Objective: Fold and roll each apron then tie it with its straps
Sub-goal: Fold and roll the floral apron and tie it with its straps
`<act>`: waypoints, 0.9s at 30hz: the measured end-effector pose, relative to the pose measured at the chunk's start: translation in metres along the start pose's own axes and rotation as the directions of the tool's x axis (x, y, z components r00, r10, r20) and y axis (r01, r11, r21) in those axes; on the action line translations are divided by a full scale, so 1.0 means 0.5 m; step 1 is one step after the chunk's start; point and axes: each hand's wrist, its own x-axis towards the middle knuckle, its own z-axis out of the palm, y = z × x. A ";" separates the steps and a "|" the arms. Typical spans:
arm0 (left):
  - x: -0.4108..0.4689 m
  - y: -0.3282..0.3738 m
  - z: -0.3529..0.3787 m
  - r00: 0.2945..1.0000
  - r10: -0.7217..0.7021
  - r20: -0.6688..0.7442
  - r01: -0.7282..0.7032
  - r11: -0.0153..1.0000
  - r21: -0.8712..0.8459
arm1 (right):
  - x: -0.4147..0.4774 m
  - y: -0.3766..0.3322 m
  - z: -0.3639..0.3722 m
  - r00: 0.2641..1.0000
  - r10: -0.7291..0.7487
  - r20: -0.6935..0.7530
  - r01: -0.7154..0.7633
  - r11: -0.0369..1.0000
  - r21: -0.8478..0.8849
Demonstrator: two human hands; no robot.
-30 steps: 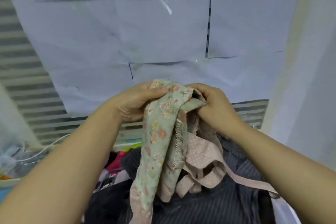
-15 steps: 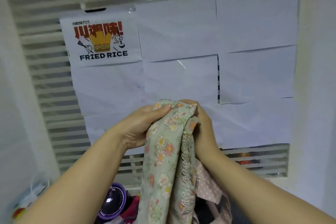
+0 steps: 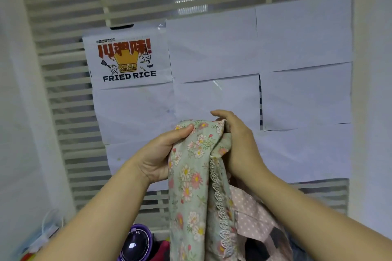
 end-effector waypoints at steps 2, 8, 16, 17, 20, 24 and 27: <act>0.001 0.000 -0.008 1.000 0.008 -0.006 -0.008 1.000 -0.020 | 0.013 0.003 -0.002 0.997 -0.029 0.074 0.029 1.000 -0.001; 0.004 0.005 -0.003 0.975 0.052 -0.215 -0.010 0.981 0.191 | 0.057 0.022 -0.023 0.955 -0.055 0.290 0.125 0.966 -0.227; 0.061 -0.046 -0.004 0.481 0.761 -0.435 -0.077 0.531 0.844 | 0.055 0.042 -0.017 0.852 0.148 0.502 -0.175 0.985 0.007; 0.065 -0.052 -0.003 0.428 0.798 -0.424 -0.114 0.513 0.851 | 0.053 0.050 -0.013 0.837 0.181 0.517 -0.239 0.970 0.047; 0.078 -0.048 -0.008 0.384 0.786 -0.485 -0.210 0.586 0.783 | 0.048 0.067 -0.004 0.765 0.231 0.602 -0.385 0.912 0.140; 0.086 -0.037 -0.023 0.328 0.787 -0.523 -0.265 0.608 0.748 | 0.026 0.052 0.005 0.760 0.213 0.615 -0.540 0.733 0.414; 0.090 -0.036 -0.027 0.187 0.798 -0.572 -0.323 0.600 0.732 | 0.007 0.009 -0.008 0.696 0.078 0.714 -0.642 0.515 0.569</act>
